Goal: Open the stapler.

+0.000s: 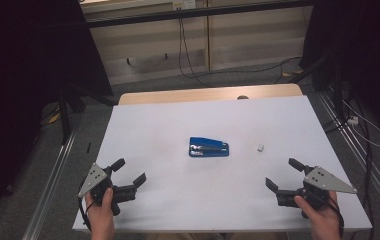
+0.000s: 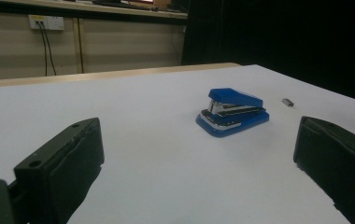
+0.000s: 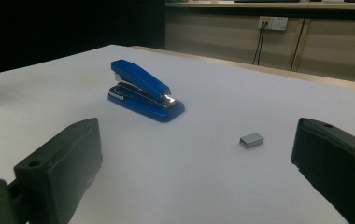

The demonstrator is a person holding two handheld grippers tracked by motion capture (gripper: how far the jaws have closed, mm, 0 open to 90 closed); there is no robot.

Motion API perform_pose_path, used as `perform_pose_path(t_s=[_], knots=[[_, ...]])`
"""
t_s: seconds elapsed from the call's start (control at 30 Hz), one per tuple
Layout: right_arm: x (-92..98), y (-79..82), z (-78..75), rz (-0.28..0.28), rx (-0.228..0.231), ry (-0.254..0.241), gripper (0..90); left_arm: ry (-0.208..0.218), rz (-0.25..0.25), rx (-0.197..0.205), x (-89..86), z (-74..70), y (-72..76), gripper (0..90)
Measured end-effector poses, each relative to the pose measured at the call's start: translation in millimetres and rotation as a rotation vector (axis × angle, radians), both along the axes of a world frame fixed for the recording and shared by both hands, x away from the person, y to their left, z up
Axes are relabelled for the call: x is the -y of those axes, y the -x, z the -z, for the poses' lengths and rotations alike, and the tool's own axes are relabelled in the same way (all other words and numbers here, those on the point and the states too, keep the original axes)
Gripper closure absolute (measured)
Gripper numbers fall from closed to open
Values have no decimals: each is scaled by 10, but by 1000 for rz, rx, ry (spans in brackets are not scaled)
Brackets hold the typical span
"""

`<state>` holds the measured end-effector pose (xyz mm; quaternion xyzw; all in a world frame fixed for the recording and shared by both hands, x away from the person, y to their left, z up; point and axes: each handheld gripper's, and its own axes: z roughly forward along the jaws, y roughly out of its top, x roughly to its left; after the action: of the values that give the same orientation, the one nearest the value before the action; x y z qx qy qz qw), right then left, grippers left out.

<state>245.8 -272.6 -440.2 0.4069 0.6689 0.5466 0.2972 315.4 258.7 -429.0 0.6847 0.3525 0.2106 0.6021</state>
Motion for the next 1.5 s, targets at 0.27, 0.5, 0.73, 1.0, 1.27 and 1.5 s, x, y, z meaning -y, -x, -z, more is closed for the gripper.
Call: perform_pose_path(t_s=[0.27, 0.5, 0.73, 1.0, 1.27, 1.5], knots=[[3, -14, 24, 3, -25, -7, 15, 6, 31, 3, 42, -5, -16, 18], [11, -7, 23, 6, -19, 2, 16, 5, 66, -10, 111, -13, -62, 17], [23, -27, 44, 17, -27, 6, 17, -2, 87, -12, 273, -56, -172, 18], [-5, -23, 34, 20, -25, 35, 19, -16, 116, -13, 347, -54, -202, 20], [-30, -76, 50, 13, -35, 29, 18, -31, 144, -29, 518, -100, -311, 22], [-173, -195, 55, -7, -41, 62, 21, -41, 181, -51, 704, -91, -464, 23]])
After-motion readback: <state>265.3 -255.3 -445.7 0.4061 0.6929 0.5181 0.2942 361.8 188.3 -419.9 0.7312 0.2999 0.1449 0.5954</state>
